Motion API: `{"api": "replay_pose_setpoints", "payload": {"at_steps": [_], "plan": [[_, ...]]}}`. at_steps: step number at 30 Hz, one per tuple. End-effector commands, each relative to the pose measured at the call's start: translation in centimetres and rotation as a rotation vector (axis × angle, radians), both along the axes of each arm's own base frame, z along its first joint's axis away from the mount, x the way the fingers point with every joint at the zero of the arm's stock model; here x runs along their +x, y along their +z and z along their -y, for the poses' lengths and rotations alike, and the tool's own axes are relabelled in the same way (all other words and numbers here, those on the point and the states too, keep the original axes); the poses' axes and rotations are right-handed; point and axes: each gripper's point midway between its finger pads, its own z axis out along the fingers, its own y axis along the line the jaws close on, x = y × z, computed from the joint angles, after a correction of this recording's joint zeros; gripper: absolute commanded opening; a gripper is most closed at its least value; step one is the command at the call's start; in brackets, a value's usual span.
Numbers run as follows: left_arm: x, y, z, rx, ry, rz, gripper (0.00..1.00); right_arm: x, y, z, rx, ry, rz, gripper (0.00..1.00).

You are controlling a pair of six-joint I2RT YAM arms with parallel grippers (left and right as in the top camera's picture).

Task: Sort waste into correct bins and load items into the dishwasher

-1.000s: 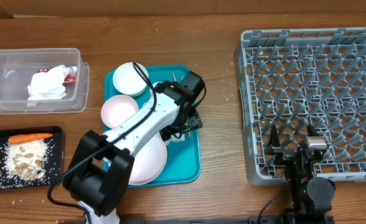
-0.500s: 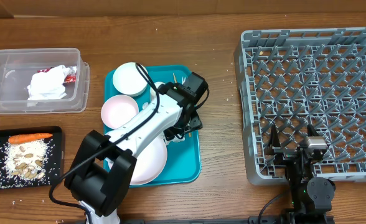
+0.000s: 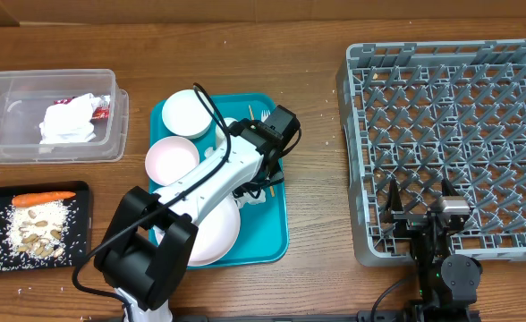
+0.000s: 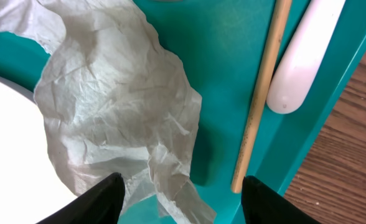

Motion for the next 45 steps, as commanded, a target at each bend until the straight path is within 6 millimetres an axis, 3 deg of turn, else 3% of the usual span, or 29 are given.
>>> {"api": "replay_pose_setpoints", "payload": {"at_steps": [1, 14, 20, 29, 32, 45], "plan": [[-0.2, -0.4, -0.1, 0.041, 0.001, 0.012, 0.61, 0.0, -0.2, -0.2, -0.003, 0.01, 0.004, 1.0], [-0.6, -0.3, 0.3, 0.063, -0.007, 0.03, 0.61, 0.0, -0.2, -0.2, -0.003, 0.01, 0.004, 1.0], [-1.3, -1.3, -0.4, 0.08, 0.04, 0.015, 0.61, 0.0, -0.2, -0.2, -0.003, 0.01, 0.004, 1.0], [-0.6, -1.2, -1.4, 0.134, 0.043, 0.064, 0.6, 0.0, -0.2, -0.2, -0.003, 0.01, 0.004, 1.0], [-0.5, -1.2, -1.4, 0.137, 0.043, 0.067, 0.56, 0.0, -0.2, -0.2, -0.003, 0.01, 0.004, 1.0], [-1.7, -1.6, -0.2, 0.068, 0.038, -0.002, 0.53, 0.0, -0.2, -0.2, -0.003, 0.01, 0.004, 1.0]]}}
